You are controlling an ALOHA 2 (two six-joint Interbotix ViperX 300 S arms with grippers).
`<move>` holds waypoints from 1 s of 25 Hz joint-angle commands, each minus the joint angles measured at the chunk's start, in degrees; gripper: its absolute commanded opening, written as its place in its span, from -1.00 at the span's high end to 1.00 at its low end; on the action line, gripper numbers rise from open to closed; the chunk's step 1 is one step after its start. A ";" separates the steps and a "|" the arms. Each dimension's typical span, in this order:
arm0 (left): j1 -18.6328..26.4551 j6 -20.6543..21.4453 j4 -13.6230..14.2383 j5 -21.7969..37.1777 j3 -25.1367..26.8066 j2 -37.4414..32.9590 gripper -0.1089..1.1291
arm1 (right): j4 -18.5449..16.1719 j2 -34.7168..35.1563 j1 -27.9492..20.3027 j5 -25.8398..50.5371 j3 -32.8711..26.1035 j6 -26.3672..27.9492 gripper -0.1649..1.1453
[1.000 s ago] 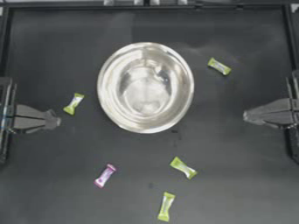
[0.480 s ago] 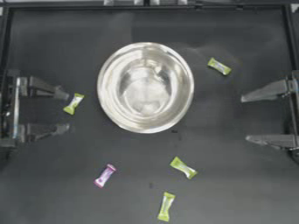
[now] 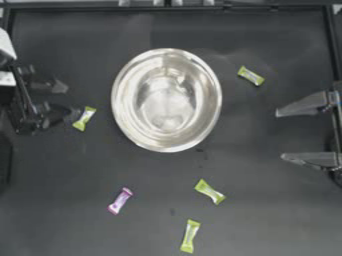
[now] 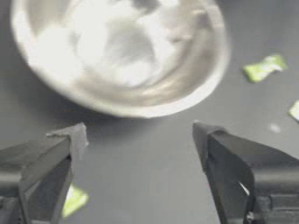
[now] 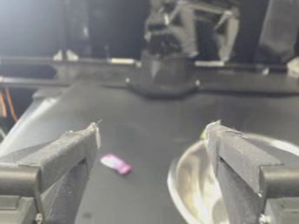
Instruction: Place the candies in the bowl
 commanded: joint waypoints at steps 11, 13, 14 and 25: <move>5.36 -4.92 5.27 7.47 -4.13 12.22 -0.81 | 1.49 0.18 -2.29 2.37 -1.41 0.00 -0.78; 5.45 -4.92 5.63 7.73 -4.66 14.33 -0.81 | 1.49 0.18 -2.29 2.37 -1.41 0.00 -0.78; 5.54 -4.92 5.71 7.91 -4.83 15.29 -0.81 | 1.49 0.18 -2.37 2.37 -1.41 0.00 -0.78; 5.54 -5.89 5.63 8.44 -4.66 22.06 -0.81 | 1.49 0.18 -2.37 2.37 -1.23 0.18 -0.78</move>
